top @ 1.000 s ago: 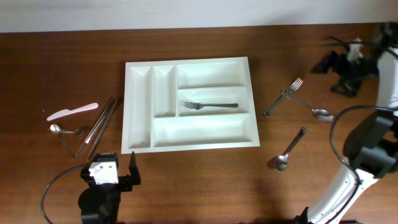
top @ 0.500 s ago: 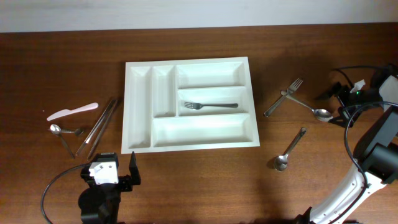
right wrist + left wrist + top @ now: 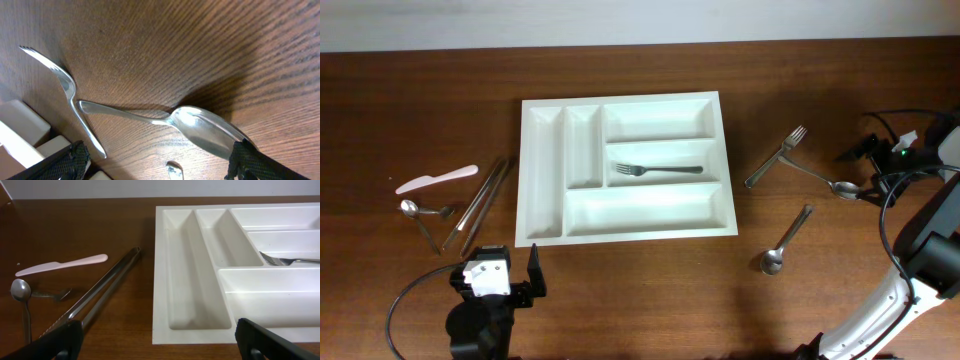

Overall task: Pack container
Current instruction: 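Move the right gripper over the silver spoon on the right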

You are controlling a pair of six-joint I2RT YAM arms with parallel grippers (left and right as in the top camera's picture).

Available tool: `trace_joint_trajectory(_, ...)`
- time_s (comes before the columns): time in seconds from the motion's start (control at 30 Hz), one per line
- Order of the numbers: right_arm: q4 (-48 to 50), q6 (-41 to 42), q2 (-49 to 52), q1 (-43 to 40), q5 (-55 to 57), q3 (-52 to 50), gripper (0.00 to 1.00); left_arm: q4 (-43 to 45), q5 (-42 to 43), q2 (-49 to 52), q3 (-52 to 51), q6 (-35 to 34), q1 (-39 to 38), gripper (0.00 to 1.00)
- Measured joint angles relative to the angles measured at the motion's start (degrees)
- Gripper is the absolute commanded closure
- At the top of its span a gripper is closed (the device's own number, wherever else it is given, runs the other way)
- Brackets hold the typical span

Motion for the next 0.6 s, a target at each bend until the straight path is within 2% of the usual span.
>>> trace_joint_trajectory(0.6,-4.44,-3.63,0.0,-1.84,2.64,6.05,0.08,0.0,0.0,0.0,0.0,0.0,0.0,0.01)
